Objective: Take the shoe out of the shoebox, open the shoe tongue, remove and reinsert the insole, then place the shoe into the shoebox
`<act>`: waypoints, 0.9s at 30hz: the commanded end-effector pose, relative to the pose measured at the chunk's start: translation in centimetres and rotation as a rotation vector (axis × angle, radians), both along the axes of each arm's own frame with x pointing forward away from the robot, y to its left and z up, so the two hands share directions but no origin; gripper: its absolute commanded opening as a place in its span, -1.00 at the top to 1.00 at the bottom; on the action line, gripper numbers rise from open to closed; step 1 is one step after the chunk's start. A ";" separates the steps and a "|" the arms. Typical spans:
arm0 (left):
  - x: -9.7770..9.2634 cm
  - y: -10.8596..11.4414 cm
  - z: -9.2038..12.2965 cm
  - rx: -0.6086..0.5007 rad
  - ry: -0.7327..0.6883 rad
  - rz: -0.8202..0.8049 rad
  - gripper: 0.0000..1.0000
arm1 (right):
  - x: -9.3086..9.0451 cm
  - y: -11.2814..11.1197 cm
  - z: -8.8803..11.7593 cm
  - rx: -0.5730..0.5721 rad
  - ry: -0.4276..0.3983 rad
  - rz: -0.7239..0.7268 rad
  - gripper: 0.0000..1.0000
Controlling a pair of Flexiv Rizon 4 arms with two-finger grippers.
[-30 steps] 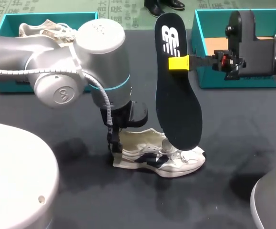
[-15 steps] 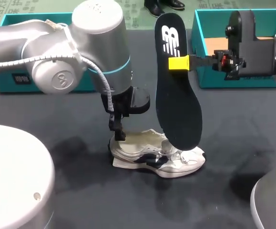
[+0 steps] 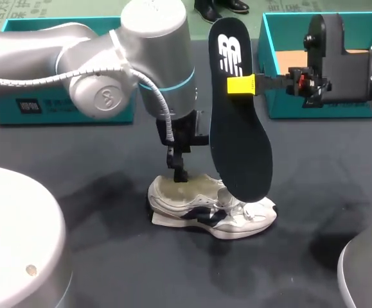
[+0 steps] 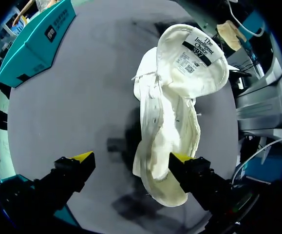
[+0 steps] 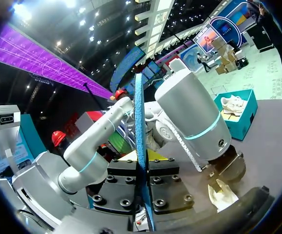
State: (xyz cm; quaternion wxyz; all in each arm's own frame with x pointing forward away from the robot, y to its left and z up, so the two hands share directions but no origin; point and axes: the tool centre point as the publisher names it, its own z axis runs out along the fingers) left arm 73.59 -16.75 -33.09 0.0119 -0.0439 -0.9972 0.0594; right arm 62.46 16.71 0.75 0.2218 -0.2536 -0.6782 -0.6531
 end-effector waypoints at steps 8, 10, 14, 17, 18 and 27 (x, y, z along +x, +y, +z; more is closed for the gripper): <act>0.3 -2.7 -3.3 0.000 0.009 0.000 -1.00 | 0.1 0.2 -0.1 -0.001 0.002 -0.001 1.00; 0.3 -2.8 -3.9 0.000 0.019 0.004 -1.00 | 0.1 0.2 -0.1 -0.001 0.002 -0.001 1.00; -0.2 -2.9 -4.8 0.006 0.027 0.001 -1.00 | 0.1 0.2 -0.1 -0.001 0.002 -0.001 1.00; -0.4 -3.1 -5.5 0.009 0.033 -0.001 -0.95 | 0.1 0.2 -0.1 -0.001 0.002 -0.001 1.00; -0.4 -3.2 -5.7 0.012 0.038 -0.001 -0.91 | 0.1 0.2 -0.1 -0.001 0.002 -0.001 1.00; -1.1 -3.4 -5.7 0.018 0.038 -0.016 0.02 | 0.1 0.2 -0.1 -0.001 0.002 -0.001 1.00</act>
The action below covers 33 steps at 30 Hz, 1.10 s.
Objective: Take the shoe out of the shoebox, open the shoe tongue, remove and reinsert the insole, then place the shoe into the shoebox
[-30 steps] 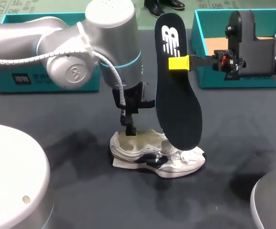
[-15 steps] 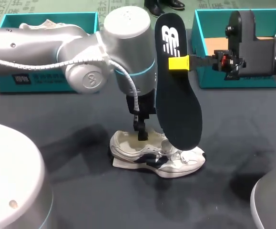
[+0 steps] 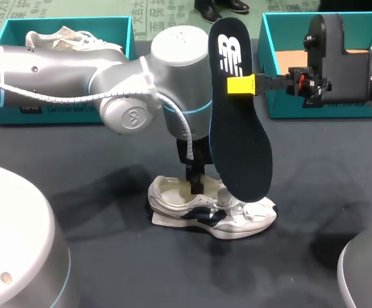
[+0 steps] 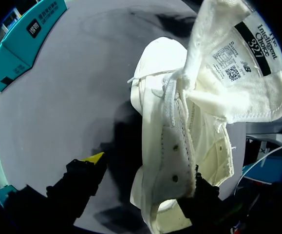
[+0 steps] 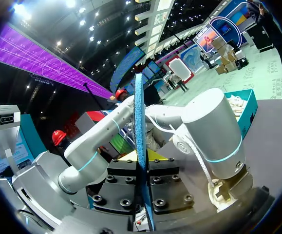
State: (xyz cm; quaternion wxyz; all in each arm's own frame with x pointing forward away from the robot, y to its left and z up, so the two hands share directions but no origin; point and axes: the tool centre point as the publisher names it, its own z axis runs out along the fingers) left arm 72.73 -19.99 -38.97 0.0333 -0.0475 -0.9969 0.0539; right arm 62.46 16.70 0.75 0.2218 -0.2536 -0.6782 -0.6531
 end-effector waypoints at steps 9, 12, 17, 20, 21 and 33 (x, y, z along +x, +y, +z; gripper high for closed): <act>-0.6 -0.2 0.1 0.023 -0.002 -0.024 1.00 | 0.1 0.3 -0.1 -0.001 0.002 -0.001 1.00; -0.6 -0.1 0.0 0.027 0.001 -0.032 1.00 | 0.1 0.3 -0.1 -0.001 0.002 -0.001 1.00; -0.8 0.3 0.4 0.009 0.020 -0.058 1.00 | 0.1 0.3 -0.1 -0.001 0.002 -0.001 1.00; -0.8 0.6 1.0 -0.002 0.017 -0.091 1.00 | 0.1 0.3 -0.1 -0.001 0.002 -0.001 1.00; -0.8 0.8 1.2 -0.004 0.014 -0.098 1.00 | 0.1 0.3 -0.1 -0.001 0.002 -0.001 1.00; -0.5 2.9 4.1 -0.053 0.002 -0.343 1.00 | 0.1 0.3 -0.1 -0.001 0.002 -0.001 1.00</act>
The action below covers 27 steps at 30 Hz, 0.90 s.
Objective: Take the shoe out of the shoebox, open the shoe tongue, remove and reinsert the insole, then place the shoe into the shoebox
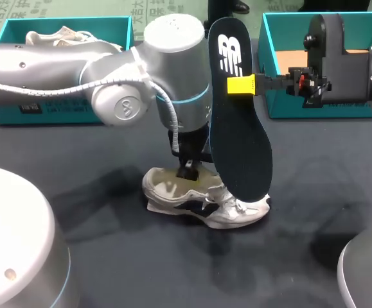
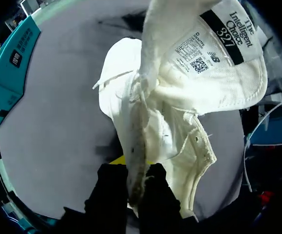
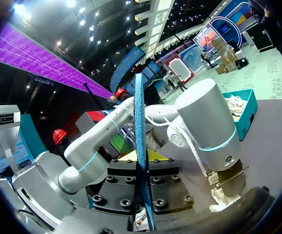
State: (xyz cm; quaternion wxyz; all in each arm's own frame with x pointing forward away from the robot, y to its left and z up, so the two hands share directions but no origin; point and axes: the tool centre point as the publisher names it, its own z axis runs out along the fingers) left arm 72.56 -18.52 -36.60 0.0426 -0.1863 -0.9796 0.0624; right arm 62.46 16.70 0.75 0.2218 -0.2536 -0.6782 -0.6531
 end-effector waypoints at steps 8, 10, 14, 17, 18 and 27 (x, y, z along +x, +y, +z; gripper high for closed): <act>-0.5 2.9 2.5 -0.038 -0.083 -0.354 1.00 | 0.1 0.3 -0.1 -0.001 0.002 -0.001 1.00; -0.8 3.5 2.5 -0.066 -0.115 -0.470 1.00 | 0.1 0.3 -0.1 -0.001 0.002 -0.001 1.00; -1.0 3.9 2.6 -0.090 -0.113 -0.548 1.00 | 0.1 0.3 -0.1 -0.001 0.002 -0.001 1.00; -1.0 3.9 2.6 -0.090 -0.113 -0.548 1.00 | 0.1 0.3 -0.1 -0.001 0.002 -0.001 1.00; -1.0 3.9 2.6 -0.090 -0.113 -0.548 1.00 | 0.1 0.3 -0.1 -0.001 0.002 -0.001 1.00; -1.5 3.4 3.4 -0.055 -0.211 -0.749 1.00 | 0.1 0.3 -0.1 -0.001 0.002 -0.001 1.00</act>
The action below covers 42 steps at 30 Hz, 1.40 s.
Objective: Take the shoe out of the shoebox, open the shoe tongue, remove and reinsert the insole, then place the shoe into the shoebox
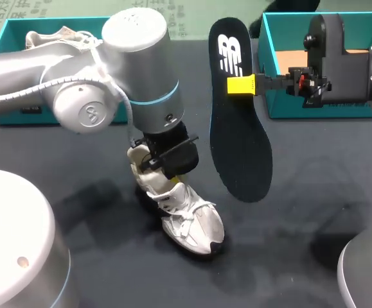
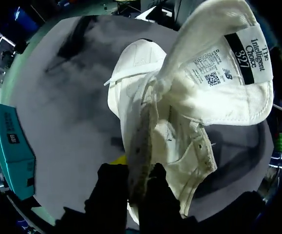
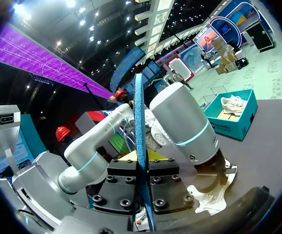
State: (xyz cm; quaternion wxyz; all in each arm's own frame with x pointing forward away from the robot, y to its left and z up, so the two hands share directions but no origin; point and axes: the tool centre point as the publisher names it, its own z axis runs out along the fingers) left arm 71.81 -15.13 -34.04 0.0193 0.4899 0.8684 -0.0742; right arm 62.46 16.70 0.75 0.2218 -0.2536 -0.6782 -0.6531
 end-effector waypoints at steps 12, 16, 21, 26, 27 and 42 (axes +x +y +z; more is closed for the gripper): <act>-0.3 -0.3 1.8 0.028 -0.150 -0.328 1.00 | 0.1 0.3 -0.1 -0.001 0.002 -0.001 1.00; 0.2 -0.4 1.3 0.024 -0.140 -0.345 1.00 | 0.1 0.3 -0.1 -0.001 0.002 -0.001 1.00; 0.4 -0.5 0.3 0.005 -0.131 -0.422 1.00 | 0.1 0.3 -0.1 -0.001 0.002 -0.001 1.00; 0.5 -0.7 -0.1 -0.006 -0.132 -0.474 1.00 | 0.1 0.3 -0.1 -0.001 0.002 -0.001 1.00; 0.5 -0.8 -0.2 -0.006 -0.134 -0.477 1.00 | 0.1 0.3 -0.1 -0.001 0.002 -0.001 1.00; 3.1 -3.5 -0.9 -0.007 -0.132 -0.497 1.00 | 0.1 0.3 -0.1 -0.001 0.002 -0.001 1.00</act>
